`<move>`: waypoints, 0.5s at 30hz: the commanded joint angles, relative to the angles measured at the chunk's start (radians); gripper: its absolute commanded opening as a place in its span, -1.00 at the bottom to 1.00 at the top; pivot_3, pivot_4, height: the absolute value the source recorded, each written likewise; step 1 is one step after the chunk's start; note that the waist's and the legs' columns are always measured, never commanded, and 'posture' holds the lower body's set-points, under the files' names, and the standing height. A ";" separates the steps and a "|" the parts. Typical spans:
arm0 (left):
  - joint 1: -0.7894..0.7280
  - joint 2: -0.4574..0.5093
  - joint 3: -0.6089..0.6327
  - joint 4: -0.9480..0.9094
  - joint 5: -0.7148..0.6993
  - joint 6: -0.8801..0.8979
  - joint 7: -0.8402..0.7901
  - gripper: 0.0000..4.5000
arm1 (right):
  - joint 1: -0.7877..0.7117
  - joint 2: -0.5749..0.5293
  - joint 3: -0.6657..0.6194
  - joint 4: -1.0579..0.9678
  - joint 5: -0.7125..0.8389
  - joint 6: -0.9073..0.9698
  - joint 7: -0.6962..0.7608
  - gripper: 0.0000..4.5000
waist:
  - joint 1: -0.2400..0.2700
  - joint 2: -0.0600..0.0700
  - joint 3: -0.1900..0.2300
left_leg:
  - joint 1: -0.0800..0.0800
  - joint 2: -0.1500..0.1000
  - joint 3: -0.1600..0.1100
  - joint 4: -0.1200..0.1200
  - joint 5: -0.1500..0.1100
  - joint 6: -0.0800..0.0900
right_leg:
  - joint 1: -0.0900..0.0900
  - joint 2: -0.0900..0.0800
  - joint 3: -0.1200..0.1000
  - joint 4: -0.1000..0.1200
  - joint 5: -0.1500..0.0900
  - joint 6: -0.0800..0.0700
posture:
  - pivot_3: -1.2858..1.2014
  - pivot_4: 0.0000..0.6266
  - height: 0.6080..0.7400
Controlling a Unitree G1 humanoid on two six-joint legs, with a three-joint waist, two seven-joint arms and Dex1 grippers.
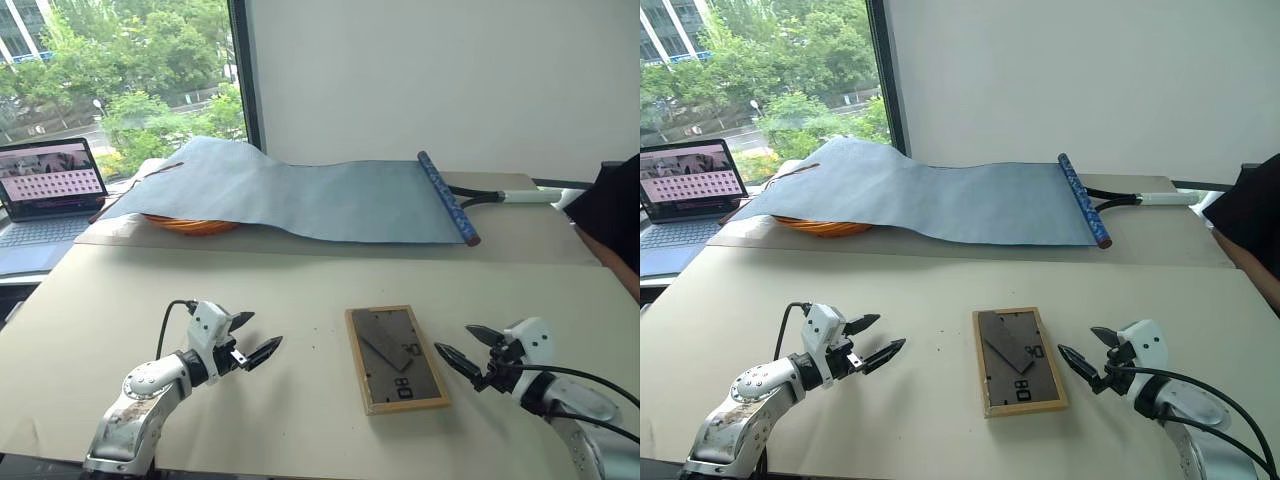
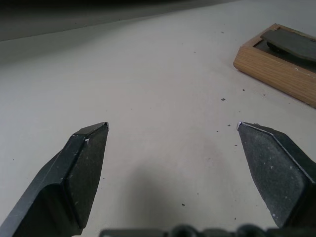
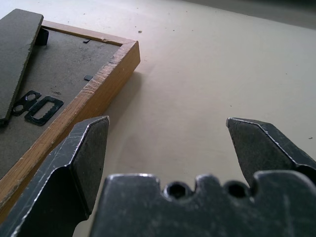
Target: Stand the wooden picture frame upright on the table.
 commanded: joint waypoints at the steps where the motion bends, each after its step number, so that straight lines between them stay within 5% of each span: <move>1: -0.056 0.035 0.011 -0.014 -0.061 0.061 -0.054 1.00 | -0.045 -0.067 -0.050 -0.019 0.005 0.001 0.026 0.96 | 0.000 0.000 0.000 | 0.000 0.000 0.000 0.000 0.000 0.000 | 0.000 0.000 0.000 0.000 0.000 0.000 | 0.03 -0.52 0.60; 4: -0.161 0.079 -0.029 -0.021 -0.127 0.196 -0.126 1.00 | -0.110 -0.214 -0.050 0.023 -0.043 -0.016 0.111 0.96 | 0.002 0.005 0.004 | -0.004 -0.001 0.000 0.001 0.001 -0.001 | -0.004 0.000 0.000 0.000 0.001 0.000 | 0.03 -0.52 0.60; 7: -0.244 0.079 -0.117 0.009 -0.075 0.257 -0.113 0.66 | -0.128 -0.316 0.040 0.073 -0.136 -0.079 0.186 0.63 | 0.005 0.003 0.002 | -0.005 -0.002 0.000 0.002 0.003 0.001 | -0.006 -0.001 0.000 0.000 0.002 0.002 | 0.03 -0.52 0.60; 15: -0.376 0.002 -0.343 0.038 0.039 0.332 -0.090 -0.64 | -0.201 -0.348 0.156 0.071 -0.179 -0.063 0.276 -0.58 | 0.004 0.001 0.001 | -0.011 -0.002 -0.001 -0.002 0.002 0.002 | -0.006 -0.001 -0.002 -0.005 0.005 -0.004 | 0.03 -0.52 0.60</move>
